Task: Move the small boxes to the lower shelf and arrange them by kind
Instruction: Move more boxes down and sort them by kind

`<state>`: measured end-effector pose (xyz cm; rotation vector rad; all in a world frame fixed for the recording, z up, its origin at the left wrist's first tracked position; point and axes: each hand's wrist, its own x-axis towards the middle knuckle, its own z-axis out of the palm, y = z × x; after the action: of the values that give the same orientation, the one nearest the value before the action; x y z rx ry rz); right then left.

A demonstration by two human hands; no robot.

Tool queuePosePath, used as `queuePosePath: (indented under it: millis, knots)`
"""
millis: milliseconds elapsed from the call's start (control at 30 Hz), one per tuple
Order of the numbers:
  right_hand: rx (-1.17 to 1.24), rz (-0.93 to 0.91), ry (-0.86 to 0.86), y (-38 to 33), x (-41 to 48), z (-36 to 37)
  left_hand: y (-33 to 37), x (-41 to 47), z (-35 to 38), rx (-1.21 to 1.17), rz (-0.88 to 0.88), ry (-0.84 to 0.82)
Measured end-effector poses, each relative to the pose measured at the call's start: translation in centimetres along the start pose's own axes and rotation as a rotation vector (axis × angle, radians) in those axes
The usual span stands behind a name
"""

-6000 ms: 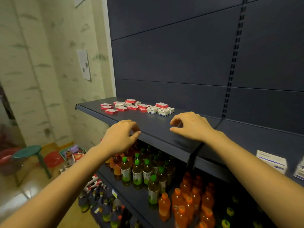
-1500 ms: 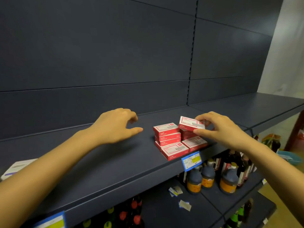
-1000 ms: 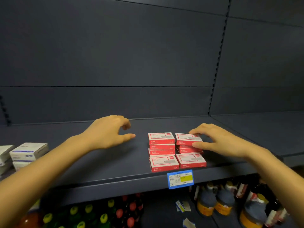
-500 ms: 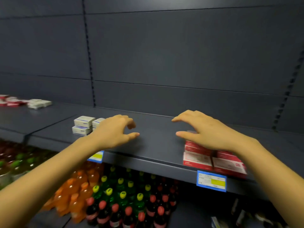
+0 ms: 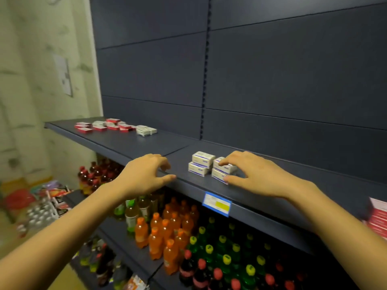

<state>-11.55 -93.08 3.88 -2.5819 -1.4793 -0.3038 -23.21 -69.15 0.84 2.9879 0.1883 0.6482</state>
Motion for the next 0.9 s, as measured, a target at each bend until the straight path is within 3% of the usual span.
queuePosePath:
  millis: [500, 900]
  knots:
    - [0.086, 0.029, -0.022, -12.3, 23.6, 6.8, -23.1, 2.7, -1.5, -0.005, -0.061, -0.045]
    - [0.046, 0.178, 0.059, -13.0, 36.6, 10.2, -32.6, 7.5, 1.1, -0.104, -0.04, -0.062]
